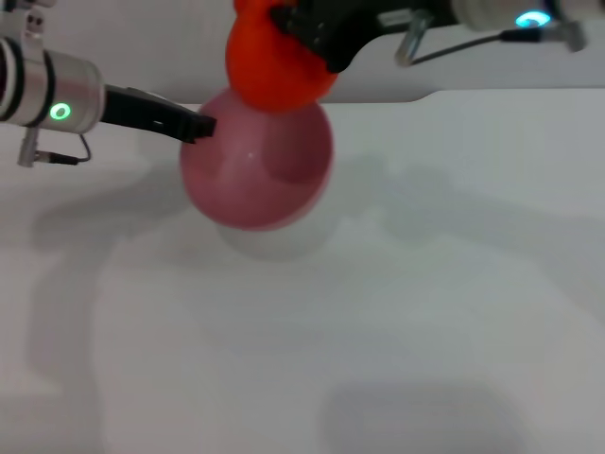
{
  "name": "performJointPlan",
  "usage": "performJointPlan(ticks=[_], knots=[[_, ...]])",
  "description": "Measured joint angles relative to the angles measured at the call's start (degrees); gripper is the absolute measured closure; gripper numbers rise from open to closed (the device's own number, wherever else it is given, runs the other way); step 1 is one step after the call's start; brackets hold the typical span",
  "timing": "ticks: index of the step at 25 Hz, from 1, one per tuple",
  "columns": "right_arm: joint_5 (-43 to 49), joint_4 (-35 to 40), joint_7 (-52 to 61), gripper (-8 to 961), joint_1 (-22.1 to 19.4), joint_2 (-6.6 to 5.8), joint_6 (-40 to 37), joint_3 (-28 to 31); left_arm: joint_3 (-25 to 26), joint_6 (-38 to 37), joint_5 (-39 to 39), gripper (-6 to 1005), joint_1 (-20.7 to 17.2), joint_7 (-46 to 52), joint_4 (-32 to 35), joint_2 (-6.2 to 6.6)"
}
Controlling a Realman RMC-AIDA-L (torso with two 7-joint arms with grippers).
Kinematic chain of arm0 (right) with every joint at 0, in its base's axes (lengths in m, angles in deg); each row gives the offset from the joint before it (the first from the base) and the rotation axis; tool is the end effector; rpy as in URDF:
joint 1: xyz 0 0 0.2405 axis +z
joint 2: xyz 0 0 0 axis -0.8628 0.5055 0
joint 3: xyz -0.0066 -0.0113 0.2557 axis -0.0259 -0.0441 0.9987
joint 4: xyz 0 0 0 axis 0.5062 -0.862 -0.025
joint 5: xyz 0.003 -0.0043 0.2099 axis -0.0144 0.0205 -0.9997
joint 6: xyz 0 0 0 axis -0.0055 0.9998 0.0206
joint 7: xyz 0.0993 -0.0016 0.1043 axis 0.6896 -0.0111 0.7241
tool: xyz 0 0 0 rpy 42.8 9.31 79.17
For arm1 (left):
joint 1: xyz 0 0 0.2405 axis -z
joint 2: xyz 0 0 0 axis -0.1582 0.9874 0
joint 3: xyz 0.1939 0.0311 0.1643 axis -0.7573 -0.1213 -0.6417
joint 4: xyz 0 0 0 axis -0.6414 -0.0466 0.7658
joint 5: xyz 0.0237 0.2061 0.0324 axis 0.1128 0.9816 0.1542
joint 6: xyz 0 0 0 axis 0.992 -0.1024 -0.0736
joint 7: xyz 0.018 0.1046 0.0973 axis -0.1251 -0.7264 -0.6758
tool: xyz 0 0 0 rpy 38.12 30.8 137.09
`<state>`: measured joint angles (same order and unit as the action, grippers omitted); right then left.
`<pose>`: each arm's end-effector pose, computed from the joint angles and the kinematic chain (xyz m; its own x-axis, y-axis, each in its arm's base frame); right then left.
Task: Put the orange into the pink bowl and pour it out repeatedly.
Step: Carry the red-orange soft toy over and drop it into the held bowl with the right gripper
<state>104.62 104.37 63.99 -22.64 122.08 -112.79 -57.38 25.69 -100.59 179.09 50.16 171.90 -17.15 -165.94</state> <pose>0.0085 0.3548 0.0261 0.9864 0.0226 -0.1625 -0.0658 -0.8528 -0.5181 -0.1980 0.4298 0.0264 0.7396 0.6208 0.2601 0.6652 -0.6154 -0.4228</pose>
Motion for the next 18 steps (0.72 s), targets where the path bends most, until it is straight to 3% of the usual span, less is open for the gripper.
performJointPlan(ticks=[7,16,18], knots=[[0.0,-7.4,-0.7,898,1.5,-0.15,3.3,-2.5,-1.2,-0.6,0.0,957,0.8,0.1,0.7,-0.42],[0.0,-8.7,-0.7,893,1.3,-0.15,4.7,-3.2,-1.3,-0.5,0.0,957,1.5,0.1,0.4,-0.01],[0.1,-8.7,-0.7,807,1.1,-0.15,5.2,-3.2,-1.4,-0.6,0.0,957,1.5,0.1,0.3,0.00]])
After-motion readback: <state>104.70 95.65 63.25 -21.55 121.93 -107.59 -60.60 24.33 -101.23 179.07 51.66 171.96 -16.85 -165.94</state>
